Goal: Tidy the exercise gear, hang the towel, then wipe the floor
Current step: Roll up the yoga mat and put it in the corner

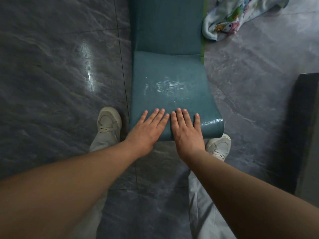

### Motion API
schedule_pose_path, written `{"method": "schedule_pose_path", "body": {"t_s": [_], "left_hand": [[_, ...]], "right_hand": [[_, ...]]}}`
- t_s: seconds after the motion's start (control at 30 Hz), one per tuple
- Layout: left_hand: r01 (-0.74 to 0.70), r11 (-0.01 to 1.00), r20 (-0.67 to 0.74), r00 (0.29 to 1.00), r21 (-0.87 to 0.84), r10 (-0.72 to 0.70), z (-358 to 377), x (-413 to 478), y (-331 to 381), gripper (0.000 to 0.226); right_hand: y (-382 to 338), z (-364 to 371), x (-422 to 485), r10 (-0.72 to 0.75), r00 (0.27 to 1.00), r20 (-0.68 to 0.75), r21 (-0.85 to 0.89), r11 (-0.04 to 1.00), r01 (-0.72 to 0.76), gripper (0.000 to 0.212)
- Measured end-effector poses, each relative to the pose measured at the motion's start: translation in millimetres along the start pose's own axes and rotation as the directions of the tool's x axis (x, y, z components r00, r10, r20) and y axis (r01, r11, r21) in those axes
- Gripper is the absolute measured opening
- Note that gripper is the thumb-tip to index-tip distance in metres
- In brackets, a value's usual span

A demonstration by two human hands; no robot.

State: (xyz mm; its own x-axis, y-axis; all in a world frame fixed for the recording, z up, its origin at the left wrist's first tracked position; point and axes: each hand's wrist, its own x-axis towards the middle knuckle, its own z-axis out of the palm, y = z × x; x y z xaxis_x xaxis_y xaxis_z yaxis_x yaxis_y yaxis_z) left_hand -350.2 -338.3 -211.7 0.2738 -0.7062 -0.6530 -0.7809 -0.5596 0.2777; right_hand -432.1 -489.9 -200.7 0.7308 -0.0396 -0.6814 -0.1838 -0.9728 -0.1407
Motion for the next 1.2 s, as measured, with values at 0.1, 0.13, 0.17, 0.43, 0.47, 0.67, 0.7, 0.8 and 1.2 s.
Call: {"method": "schedule_pose_path", "body": {"t_s": [0.1,0.13,0.17,0.43,0.47,0.67,0.7,0.8,1.2], "left_hand": [[0.006,0.999,0.032,0.999,-0.040,-0.005,-3,-6,7,0.099],[0.007,0.998,0.034,0.999,-0.055,-0.005,-4,-9,10,0.100],[0.008,0.998,0.037,0.999,-0.066,-0.006,-4,-12,14,0.100],[0.010,0.987,0.087,0.996,-0.161,0.004,4,-29,45,0.105],[0.010,0.984,0.109,0.994,-0.176,0.010,6,-32,51,0.106],[0.020,0.976,0.206,0.978,-0.216,0.025,30,-51,92,0.106],[0.019,0.975,0.214,0.976,-0.221,0.030,33,-54,97,0.107],[0.015,0.972,0.248,0.968,-0.234,0.045,38,-62,107,0.106],[0.011,0.987,0.193,0.981,-0.162,0.021,-7,-71,101,0.106]], "right_hand": [[-2,3,-8,0.000,1.000,0.014,0.009,1.000,0.000,0.075],[-2,3,-12,-0.004,1.000,0.018,0.010,1.000,0.003,0.075],[-1,3,-16,-0.007,1.000,0.023,0.015,1.000,0.007,0.074],[10,1,-51,-0.034,0.993,0.109,0.025,0.999,0.032,0.078],[12,4,-58,-0.038,0.991,0.126,0.031,0.999,0.034,0.076],[17,25,-97,-0.045,0.971,0.237,0.054,0.998,0.033,0.068],[17,28,-103,-0.044,0.968,0.248,0.056,0.998,0.031,0.068],[16,36,-116,-0.043,0.963,0.266,0.059,0.998,0.028,0.068],[15,-6,-119,-0.041,0.974,0.222,0.057,0.998,0.029,0.073]]}}
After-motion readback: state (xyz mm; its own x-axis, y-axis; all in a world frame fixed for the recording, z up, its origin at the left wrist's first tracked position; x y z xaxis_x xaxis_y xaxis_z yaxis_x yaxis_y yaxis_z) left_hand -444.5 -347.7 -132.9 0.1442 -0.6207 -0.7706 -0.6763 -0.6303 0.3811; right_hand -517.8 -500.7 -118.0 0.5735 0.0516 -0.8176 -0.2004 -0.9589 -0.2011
